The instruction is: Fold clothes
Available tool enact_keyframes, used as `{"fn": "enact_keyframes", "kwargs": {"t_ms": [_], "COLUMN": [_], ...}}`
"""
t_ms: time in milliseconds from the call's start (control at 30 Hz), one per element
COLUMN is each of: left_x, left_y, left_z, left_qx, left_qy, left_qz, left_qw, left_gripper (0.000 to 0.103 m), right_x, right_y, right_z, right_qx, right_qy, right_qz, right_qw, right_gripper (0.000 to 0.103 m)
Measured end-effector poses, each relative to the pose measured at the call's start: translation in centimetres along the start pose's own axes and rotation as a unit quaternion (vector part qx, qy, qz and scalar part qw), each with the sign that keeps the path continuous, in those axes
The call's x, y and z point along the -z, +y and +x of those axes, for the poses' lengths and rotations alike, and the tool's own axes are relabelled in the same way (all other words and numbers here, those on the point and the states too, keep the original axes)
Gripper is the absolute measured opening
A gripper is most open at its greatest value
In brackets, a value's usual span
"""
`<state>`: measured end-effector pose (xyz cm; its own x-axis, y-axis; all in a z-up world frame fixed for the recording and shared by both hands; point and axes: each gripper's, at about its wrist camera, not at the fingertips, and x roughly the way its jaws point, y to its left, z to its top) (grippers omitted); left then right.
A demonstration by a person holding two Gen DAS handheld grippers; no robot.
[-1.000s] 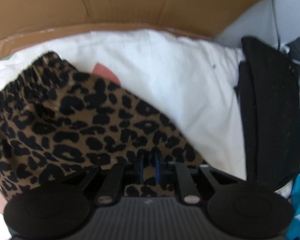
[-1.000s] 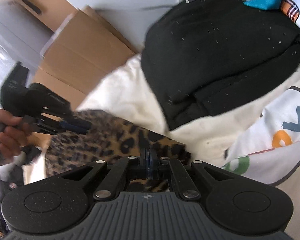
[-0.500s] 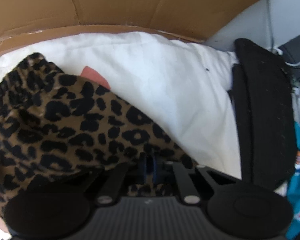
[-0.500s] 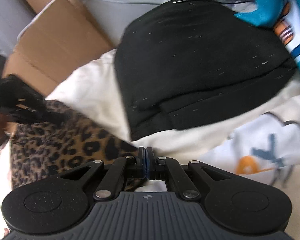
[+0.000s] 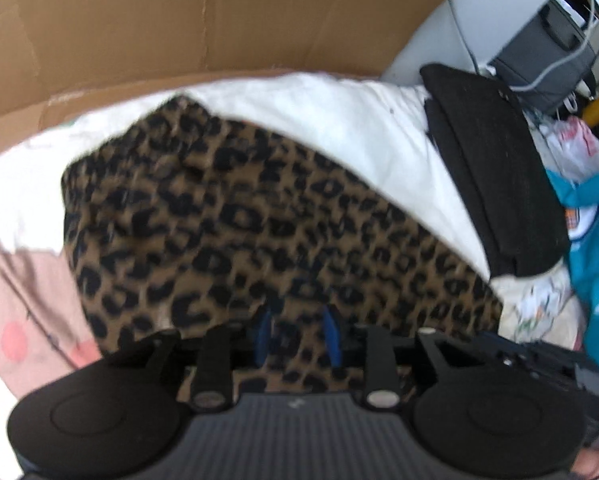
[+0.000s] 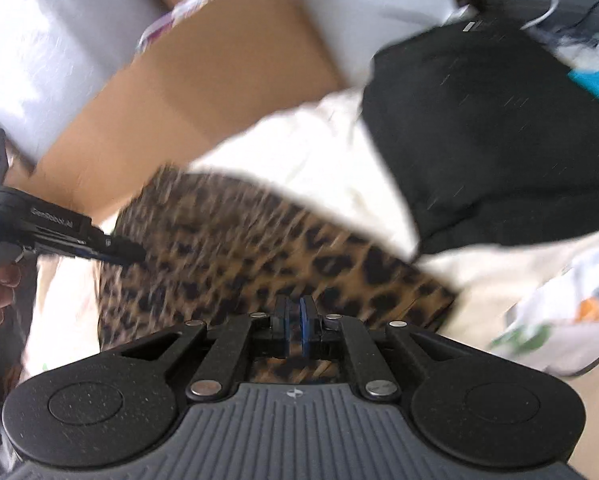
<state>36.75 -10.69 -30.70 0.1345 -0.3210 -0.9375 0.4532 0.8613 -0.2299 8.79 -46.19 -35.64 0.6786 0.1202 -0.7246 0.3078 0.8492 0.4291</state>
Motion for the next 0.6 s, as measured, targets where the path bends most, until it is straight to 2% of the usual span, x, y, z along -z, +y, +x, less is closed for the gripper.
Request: {"fn": "enact_keyframes", "kwargs": {"t_ms": [100,133,200,400,533,600], "left_x": [2.3,3.1,4.4,7.2,8.9,9.7], "left_y": [0.5,0.6,0.9,1.8,2.6,2.8], "left_z": [0.6,0.8,0.9,0.1,-1.5,-1.6], "left_qx": [0.009,0.012,0.014,0.02,0.028,0.03], "left_qy": [0.0,0.0,-0.005,-0.007,-0.015,-0.011], "left_qz": [0.002,0.003,0.003,-0.005,-0.016,-0.018], "left_qw": [1.0,0.9999,0.9999,0.9998,0.9994,0.9993], "left_gripper": [0.03,0.03,0.03,0.03,0.034,0.034], "right_x": [1.5,2.1,2.9,2.8,1.9,1.6], "right_y": [0.7,0.4,-0.1,0.9,2.2,2.7], "right_z": [1.2,1.3,1.2,-0.9,-2.7,-3.1], "right_qx": [0.011,0.014,0.017,0.034,0.02,0.007], "right_qy": [0.03,0.034,0.04,0.078,0.074,0.063], "right_qz": [-0.039,-0.043,-0.04,-0.076,-0.097,-0.095], "right_qw": [0.999,0.998,0.998,0.993,0.992,0.993], "right_gripper": [0.004,0.008,0.008,0.009,0.007,0.011]}}
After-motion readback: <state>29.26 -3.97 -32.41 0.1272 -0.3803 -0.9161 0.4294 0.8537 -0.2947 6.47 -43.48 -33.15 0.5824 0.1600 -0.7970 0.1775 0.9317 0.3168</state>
